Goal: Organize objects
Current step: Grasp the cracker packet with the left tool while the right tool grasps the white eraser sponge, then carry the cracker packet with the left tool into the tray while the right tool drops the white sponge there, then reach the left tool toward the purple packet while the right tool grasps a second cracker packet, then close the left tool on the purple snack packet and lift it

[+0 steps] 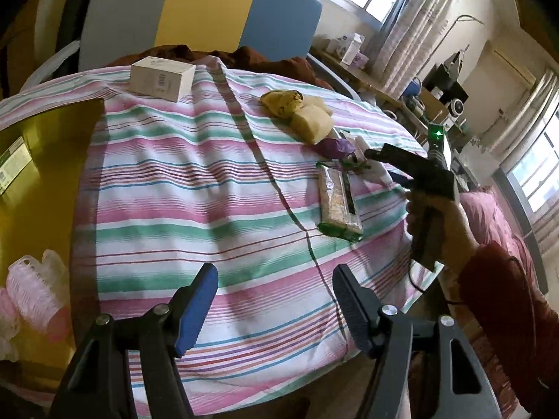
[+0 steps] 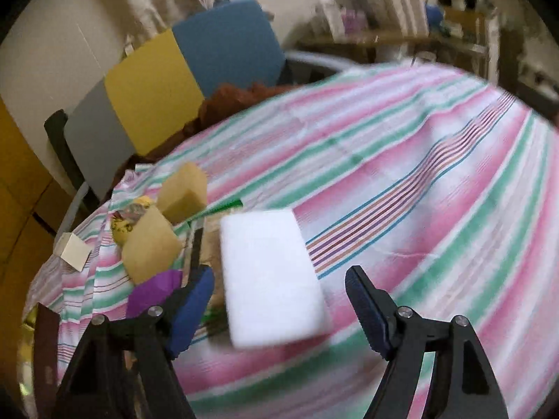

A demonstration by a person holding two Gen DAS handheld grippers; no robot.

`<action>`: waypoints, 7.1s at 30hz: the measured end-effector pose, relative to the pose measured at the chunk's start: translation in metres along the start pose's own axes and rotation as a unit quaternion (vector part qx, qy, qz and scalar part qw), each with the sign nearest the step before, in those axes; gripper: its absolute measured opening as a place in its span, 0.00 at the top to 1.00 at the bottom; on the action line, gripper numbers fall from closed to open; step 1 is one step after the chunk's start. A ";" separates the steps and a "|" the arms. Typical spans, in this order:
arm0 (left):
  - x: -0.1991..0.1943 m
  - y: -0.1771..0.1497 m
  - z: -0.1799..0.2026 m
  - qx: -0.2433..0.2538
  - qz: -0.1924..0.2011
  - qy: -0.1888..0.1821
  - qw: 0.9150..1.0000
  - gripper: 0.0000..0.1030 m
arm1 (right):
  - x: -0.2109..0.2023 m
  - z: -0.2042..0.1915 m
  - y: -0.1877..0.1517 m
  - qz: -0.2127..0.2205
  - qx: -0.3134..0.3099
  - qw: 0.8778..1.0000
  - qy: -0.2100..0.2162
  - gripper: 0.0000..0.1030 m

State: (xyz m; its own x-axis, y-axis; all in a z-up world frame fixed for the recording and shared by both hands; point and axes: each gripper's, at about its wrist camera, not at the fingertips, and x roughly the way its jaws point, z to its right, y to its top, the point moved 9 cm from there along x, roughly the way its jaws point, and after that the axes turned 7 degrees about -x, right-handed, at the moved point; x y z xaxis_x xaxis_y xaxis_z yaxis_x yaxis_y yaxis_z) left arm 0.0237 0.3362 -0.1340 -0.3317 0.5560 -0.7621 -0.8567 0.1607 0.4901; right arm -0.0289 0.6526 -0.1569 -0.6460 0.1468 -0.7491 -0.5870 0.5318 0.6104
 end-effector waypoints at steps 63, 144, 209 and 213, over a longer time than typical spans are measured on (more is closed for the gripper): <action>0.082 -0.002 0.053 0.207 0.057 -0.004 0.977 0.52 | -0.082 -0.043 -0.094 0.105 0.037 0.994 -0.025 0.45; -0.159 0.018 -0.275 -0.229 0.212 0.129 0.941 0.29 | -0.093 -0.449 -0.191 -0.027 -0.190 0.946 0.260 0.16; 0.010 0.022 -0.013 0.026 0.024 0.013 0.999 0.29 | 0.013 -0.068 -0.018 -0.007 -0.125 0.991 -0.040 0.56; 0.042 0.036 0.017 0.046 0.015 0.008 0.999 0.29 | -0.007 -0.027 -0.024 0.017 -0.089 0.991 -0.102 0.56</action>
State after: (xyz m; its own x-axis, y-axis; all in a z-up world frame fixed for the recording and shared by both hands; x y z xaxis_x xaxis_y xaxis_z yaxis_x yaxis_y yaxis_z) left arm -0.0145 0.3794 -0.1414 -0.3633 0.5495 -0.7523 -0.8068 0.2182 0.5490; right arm -0.0233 0.6164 -0.1595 -0.5647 0.3377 -0.7530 -0.6555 0.3709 0.6579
